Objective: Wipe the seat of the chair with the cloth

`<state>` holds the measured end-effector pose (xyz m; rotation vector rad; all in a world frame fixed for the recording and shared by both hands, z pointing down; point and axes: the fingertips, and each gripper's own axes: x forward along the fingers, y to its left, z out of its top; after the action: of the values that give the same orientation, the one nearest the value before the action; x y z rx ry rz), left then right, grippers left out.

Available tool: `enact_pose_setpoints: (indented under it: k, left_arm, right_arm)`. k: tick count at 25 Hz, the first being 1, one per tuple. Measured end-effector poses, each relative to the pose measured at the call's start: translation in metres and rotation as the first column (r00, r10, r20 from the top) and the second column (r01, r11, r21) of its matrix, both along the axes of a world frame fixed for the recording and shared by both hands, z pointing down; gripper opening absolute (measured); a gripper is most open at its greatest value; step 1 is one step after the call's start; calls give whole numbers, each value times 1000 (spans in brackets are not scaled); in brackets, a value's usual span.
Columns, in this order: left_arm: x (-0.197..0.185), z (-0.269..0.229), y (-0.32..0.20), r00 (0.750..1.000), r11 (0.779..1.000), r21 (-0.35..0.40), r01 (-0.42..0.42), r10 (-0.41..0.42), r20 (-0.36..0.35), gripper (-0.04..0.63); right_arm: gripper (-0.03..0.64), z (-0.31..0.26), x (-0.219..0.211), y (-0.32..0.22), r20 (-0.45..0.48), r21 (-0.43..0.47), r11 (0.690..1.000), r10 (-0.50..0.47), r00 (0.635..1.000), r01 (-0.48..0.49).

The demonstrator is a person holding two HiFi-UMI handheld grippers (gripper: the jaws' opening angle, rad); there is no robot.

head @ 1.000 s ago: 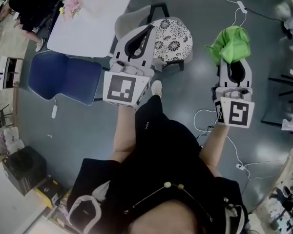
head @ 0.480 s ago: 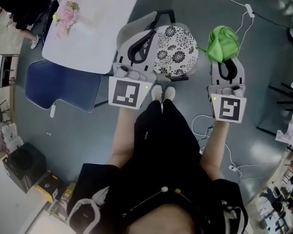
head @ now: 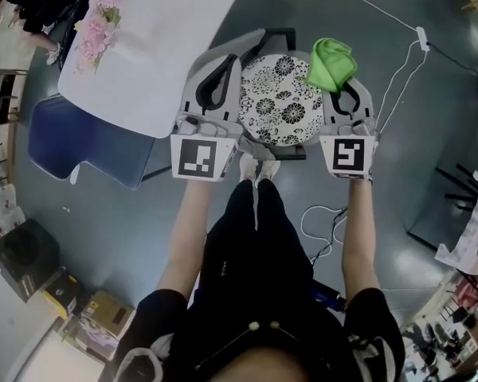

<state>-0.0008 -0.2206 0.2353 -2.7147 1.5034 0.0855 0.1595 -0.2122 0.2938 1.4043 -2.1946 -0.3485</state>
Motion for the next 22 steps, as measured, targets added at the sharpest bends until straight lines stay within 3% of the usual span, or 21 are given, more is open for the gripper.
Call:
enact_pose_setpoints:
  k: [4, 8, 13, 18, 22]
  left_arm:
    - [-6, 41, -15, 999, 999, -44, -4, 5, 37, 5]
    - [2, 80, 0, 992, 990, -53, -130, 129, -14, 5]
    - [6, 131, 7, 991, 985, -108, -137, 136, -18, 5]
    - [22, 170, 8, 976, 964, -156, -216, 219, 0, 8]
    - [31, 196, 11, 969, 951, -197, -238, 248, 27, 88]
  right_arm:
    - [52, 75, -15, -37, -162, -61, 997, -56, 985, 47]
    - [52, 162, -34, -65, -273, -131, 986, -133, 953, 101]
    - [52, 266, -58, -89, -400, -258, 950, -269, 876, 174]
    - [52, 350, -79, -96, -473, -355, 913, -363, 803, 203]
    - [52, 400, -81, -107, -551, -417, 893, -397, 734, 170]
